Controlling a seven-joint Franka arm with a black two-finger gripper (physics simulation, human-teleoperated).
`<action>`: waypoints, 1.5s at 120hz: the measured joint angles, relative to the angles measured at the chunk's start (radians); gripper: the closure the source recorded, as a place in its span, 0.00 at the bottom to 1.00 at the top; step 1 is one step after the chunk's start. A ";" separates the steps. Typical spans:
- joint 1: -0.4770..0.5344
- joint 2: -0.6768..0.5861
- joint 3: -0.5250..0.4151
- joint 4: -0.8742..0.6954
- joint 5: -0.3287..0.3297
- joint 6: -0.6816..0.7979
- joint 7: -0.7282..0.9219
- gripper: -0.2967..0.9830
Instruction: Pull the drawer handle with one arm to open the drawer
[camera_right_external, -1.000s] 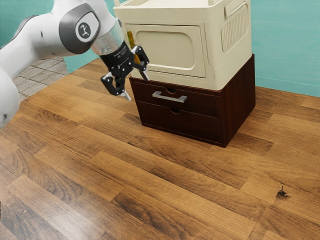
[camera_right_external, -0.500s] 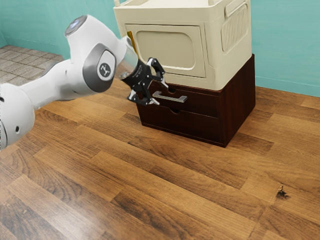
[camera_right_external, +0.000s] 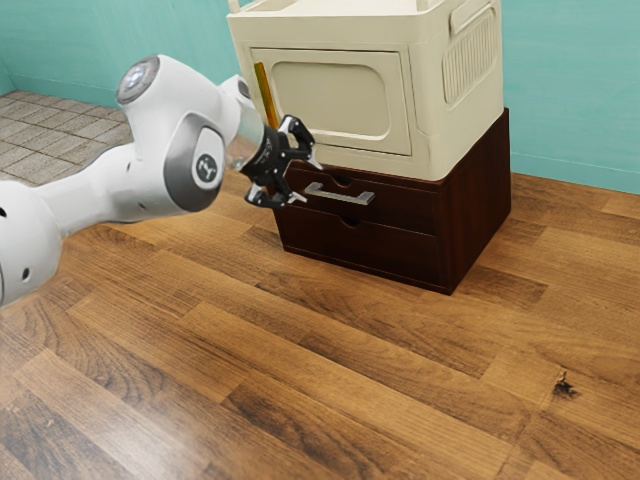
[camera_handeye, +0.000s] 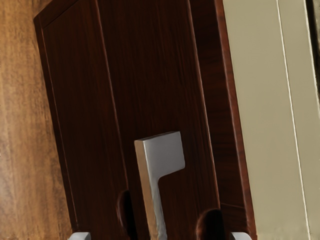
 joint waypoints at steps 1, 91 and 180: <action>-0.002 -0.001 0.000 -0.002 0.000 0.000 0.000 0.52; -0.020 0.061 -0.007 0.013 -0.055 -0.006 -0.023 0.56; -0.013 0.092 -0.006 0.047 -0.044 -0.004 -0.031 0.70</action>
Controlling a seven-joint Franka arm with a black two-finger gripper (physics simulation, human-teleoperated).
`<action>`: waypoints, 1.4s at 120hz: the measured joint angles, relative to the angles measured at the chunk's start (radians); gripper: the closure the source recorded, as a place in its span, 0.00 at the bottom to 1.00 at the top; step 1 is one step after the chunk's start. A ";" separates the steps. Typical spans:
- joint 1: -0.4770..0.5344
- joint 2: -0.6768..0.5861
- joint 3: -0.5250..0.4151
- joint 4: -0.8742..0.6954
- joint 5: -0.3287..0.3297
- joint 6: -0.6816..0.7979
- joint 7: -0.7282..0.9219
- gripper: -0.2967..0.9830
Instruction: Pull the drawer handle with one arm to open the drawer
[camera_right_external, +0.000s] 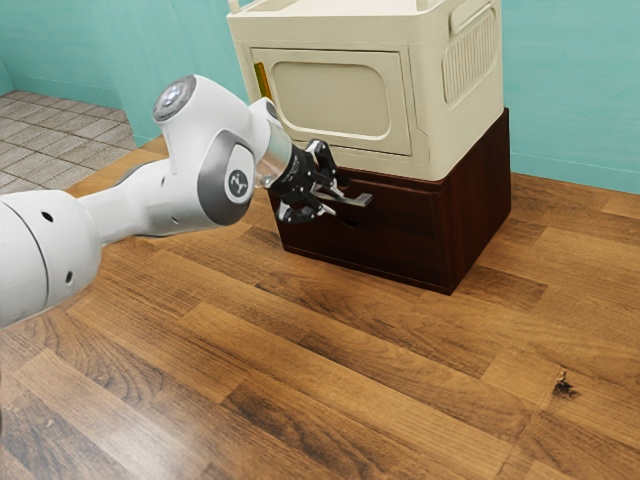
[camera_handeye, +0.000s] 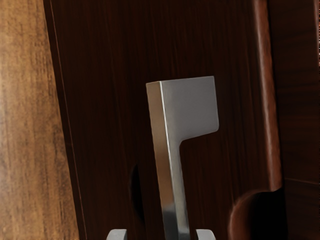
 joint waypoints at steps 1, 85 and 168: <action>0.000 0.000 0.000 0.000 0.000 0.000 0.000 0.70; -0.005 -0.051 0.004 -0.052 0.002 -0.017 0.000 0.74; -0.009 -0.143 0.002 -0.169 0.002 -0.024 0.003 0.74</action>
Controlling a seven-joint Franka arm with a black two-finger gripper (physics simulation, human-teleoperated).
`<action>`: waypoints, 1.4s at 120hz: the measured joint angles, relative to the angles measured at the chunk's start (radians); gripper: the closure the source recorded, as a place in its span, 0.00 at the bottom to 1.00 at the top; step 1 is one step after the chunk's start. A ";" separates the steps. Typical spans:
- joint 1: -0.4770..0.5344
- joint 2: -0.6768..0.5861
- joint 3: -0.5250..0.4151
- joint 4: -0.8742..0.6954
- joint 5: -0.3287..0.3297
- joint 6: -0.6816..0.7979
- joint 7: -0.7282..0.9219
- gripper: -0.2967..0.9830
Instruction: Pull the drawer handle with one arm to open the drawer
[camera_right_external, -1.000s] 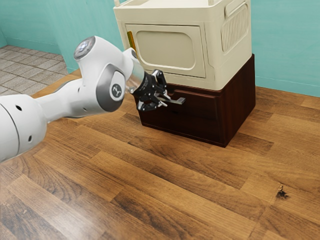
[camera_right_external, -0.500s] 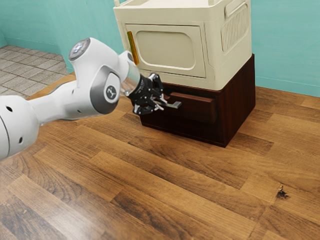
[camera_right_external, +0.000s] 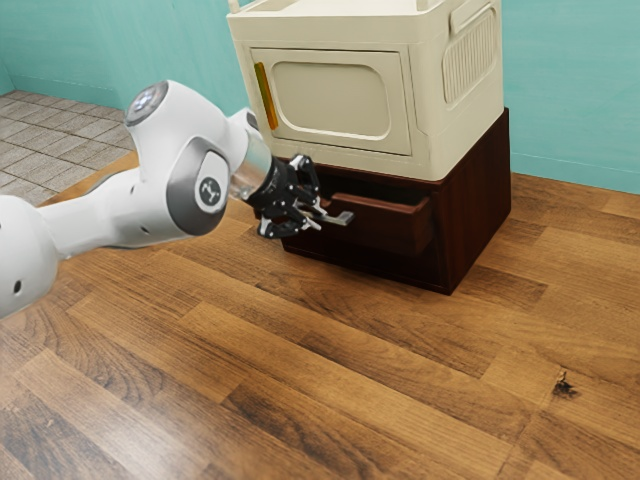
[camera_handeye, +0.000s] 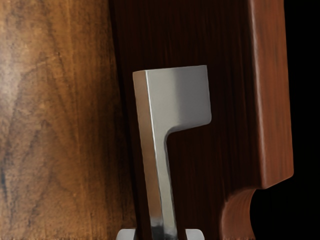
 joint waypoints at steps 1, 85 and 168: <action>0.000 -0.001 0.000 -0.002 0.000 0.000 0.000 0.74; -0.004 -0.115 -0.003 -0.137 0.002 0.000 0.002 0.74; -0.005 -0.188 -0.003 -0.210 0.011 0.000 0.003 0.74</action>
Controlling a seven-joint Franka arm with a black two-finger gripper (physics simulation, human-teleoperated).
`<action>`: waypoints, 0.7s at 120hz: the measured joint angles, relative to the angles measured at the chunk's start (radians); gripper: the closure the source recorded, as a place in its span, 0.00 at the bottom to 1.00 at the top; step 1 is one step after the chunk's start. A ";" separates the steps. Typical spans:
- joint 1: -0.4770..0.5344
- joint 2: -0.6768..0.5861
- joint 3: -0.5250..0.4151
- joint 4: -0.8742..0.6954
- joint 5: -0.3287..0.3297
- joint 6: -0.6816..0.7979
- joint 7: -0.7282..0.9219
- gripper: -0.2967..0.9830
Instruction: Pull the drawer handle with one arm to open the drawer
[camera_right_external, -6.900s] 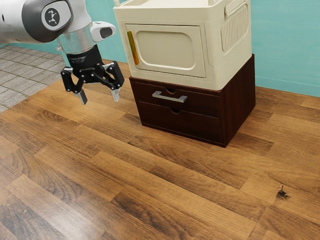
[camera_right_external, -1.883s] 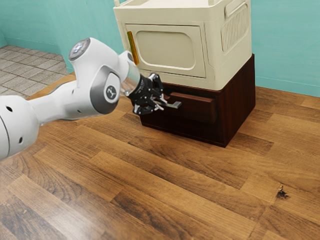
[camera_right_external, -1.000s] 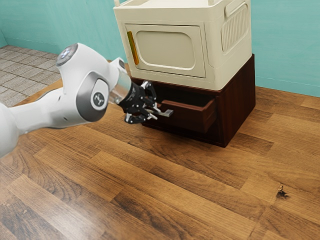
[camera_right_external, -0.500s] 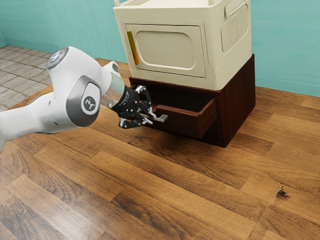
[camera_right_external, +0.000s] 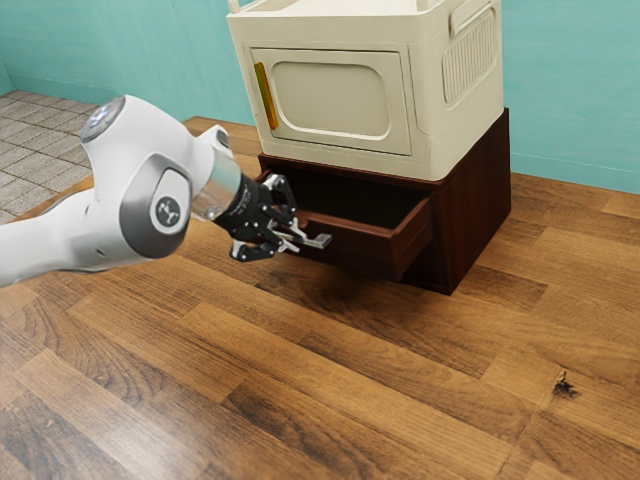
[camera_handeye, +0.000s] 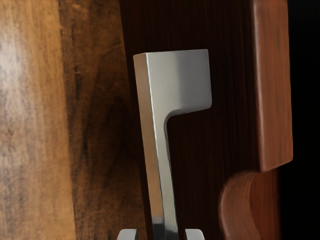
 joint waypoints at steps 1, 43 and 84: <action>0.000 -0.001 0.000 -0.001 0.000 0.000 0.000 0.74; -0.001 -0.025 0.001 -0.026 0.009 0.000 -0.001 0.74; 0.002 -0.054 0.002 -0.052 0.015 -0.002 -0.001 0.74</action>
